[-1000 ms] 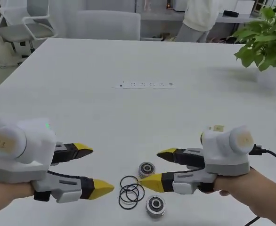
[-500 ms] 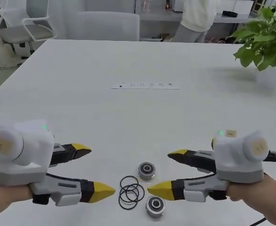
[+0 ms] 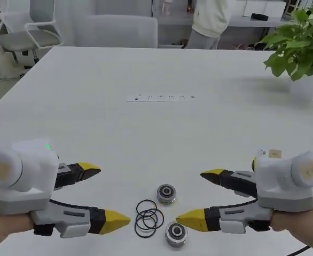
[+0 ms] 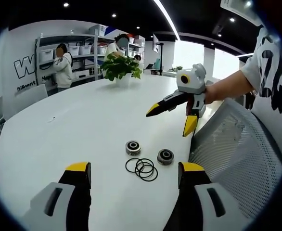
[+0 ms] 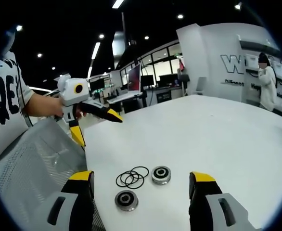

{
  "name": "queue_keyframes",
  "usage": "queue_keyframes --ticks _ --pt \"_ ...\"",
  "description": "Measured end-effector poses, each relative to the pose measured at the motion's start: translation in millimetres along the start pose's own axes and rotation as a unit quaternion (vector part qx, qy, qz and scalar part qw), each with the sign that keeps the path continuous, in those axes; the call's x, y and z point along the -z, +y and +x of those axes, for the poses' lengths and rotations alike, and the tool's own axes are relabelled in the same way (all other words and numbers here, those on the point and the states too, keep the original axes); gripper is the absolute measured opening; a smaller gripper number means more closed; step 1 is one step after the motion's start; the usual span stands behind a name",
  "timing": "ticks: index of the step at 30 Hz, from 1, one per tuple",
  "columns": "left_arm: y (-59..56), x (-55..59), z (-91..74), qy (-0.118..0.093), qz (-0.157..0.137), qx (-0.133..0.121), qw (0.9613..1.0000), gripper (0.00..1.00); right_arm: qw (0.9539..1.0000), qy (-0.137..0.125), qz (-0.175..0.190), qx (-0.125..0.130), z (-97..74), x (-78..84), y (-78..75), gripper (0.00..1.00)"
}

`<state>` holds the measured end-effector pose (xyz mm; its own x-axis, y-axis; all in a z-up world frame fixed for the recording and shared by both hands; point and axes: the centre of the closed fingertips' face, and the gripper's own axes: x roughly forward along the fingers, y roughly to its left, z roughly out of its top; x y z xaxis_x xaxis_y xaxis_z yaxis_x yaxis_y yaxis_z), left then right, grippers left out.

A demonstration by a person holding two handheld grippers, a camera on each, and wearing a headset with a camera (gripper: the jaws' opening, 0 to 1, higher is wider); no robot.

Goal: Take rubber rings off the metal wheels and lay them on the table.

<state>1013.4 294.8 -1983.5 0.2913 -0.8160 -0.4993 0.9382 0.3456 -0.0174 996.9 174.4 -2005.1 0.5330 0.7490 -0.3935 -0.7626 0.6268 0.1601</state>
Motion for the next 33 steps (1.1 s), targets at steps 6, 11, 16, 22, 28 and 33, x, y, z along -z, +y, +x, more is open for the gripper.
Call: queue_keyframes --ticks 6,11,16,22,28,33 --pt "-1.6 1.5 -3.1 0.001 0.004 -0.003 1.0000 0.75 1.0000 -0.002 -0.003 0.006 -6.8 0.7 0.1 0.83" --pt "-2.3 2.6 -5.8 0.001 0.005 -0.006 1.0000 0.77 0.9999 -0.002 -0.004 0.010 -12.9 1.7 0.6 0.85" --pt "-3.0 3.0 -8.3 0.001 0.007 -0.009 0.9999 0.79 0.9999 -0.002 -0.004 0.016 -18.9 3.1 -0.1 0.87" --pt "-4.0 4.1 -11.8 0.001 0.008 -0.012 0.9999 0.82 0.9997 0.000 -0.007 0.022 -26.8 6.6 0.2 0.89" --pt "-4.4 4.6 -14.5 0.000 0.007 -0.016 0.9998 0.84 0.9995 0.006 -0.011 0.028 -31.2 10.9 0.6 0.90" --pt "-5.7 7.0 -15.9 0.002 0.005 -0.017 0.9998 0.85 0.9994 0.008 -0.012 0.031 -34.2 13.5 0.3 0.91"
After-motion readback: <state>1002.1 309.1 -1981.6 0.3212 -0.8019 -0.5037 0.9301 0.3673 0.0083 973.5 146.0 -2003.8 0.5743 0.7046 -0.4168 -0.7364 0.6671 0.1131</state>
